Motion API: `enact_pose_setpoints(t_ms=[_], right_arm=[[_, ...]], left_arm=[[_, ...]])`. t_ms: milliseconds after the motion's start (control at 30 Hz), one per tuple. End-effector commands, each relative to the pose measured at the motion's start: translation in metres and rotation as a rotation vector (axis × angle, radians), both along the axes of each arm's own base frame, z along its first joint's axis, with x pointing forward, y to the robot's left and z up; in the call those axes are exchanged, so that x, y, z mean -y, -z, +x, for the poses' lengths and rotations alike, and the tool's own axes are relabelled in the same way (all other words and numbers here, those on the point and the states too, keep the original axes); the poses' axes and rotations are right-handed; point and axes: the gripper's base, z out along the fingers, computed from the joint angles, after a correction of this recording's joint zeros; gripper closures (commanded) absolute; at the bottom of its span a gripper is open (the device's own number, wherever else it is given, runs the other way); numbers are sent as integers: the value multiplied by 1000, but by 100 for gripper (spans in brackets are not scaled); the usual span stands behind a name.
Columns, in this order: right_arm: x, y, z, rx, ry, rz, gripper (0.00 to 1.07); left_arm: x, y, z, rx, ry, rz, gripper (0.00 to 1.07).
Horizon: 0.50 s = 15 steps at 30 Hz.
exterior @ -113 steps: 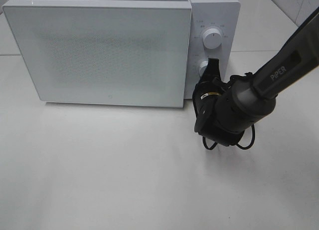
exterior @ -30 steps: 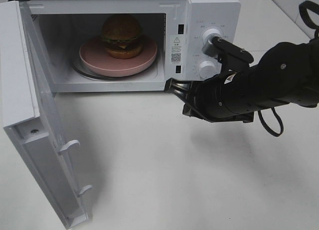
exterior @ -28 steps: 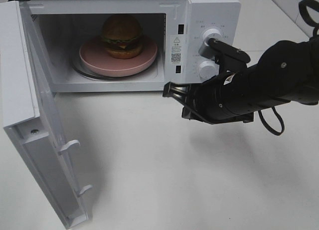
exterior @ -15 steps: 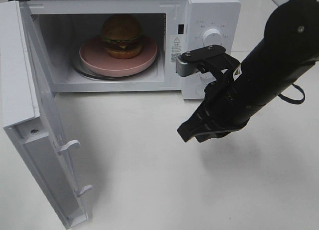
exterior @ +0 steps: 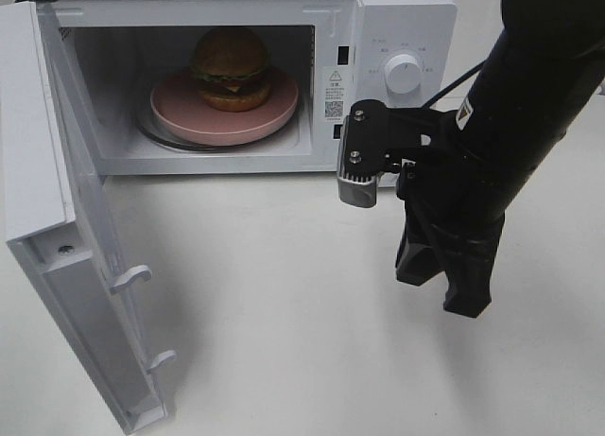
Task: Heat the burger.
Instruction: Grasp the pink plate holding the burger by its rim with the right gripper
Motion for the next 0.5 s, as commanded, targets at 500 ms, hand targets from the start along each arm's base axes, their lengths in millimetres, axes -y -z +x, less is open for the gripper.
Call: enact_pose_setpoints(t_ms=[500], right_arm=[[-1, -24, 21, 247, -458, -67, 76]], left_arm=[[0, 2, -2, 15, -3, -10, 6]])
